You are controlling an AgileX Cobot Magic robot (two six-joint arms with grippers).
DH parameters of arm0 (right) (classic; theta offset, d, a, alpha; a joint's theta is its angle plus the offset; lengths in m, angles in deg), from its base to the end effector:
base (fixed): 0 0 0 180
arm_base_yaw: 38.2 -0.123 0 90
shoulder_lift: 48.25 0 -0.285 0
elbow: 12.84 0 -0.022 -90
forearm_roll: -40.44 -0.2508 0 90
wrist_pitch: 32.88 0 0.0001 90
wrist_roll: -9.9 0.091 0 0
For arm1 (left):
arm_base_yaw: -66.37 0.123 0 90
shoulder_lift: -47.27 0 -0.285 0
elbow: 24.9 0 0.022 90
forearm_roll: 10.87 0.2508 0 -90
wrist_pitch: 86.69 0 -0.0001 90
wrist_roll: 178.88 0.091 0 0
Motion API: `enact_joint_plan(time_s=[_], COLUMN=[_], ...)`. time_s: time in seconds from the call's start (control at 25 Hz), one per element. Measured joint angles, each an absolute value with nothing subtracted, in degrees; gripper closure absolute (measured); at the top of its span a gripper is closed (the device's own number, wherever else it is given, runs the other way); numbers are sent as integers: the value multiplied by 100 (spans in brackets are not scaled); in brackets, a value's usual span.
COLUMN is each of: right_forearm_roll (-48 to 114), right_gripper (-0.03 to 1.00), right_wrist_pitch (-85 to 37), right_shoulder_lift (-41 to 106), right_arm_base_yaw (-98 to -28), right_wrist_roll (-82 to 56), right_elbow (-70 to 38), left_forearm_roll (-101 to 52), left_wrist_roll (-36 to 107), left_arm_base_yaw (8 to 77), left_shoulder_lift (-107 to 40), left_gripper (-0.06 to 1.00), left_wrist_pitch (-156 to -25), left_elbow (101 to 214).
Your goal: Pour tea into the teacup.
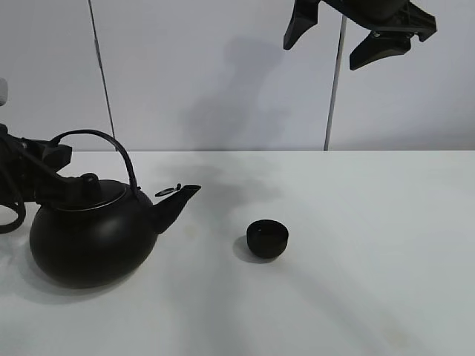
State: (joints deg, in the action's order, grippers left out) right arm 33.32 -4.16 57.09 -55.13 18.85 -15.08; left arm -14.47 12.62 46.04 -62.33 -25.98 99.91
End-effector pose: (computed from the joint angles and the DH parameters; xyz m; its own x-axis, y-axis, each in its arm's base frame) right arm 0.3739 0.1195 0.3020 -0.7007 0.0603 -0.7109 -0.1550 0.9598 0.2342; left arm 0.2556 -0.0894 0.1330 -0.1753 0.2451 -0.9535 0.3315 0.9267 0.1772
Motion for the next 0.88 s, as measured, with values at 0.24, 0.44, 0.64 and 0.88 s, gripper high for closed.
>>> enact_joint_plan(time_s=[0.24,0.44,0.64,0.88], right_forearm_roll=[3332,3332,3332,3332], right_gripper=[35,35,35,35], right_wrist_pitch=[-416,-416,-416,-416], right_shoulder_lift=[5709,5709,5709,5709], right_arm_base_yaw=[-5513,-5513,-5513,-5513], right_wrist_roll=[1885,1885,1885,1885], right_elbow=[-1508,-1508,-1508,-1508], left_forearm_roll=[-1369,-1364,-1345,-1232], left_wrist_roll=[760,485,462,439], left_arm_base_yaw=[4604,4604,4604,4604], left_shoulder_lift=[-6211,-6076,-5882,-5569], left_gripper=[78,67,60,47], left_wrist_pitch=[-2492,-2431,-2396,-2331], left_elbow=[9829,9670,9482,9190])
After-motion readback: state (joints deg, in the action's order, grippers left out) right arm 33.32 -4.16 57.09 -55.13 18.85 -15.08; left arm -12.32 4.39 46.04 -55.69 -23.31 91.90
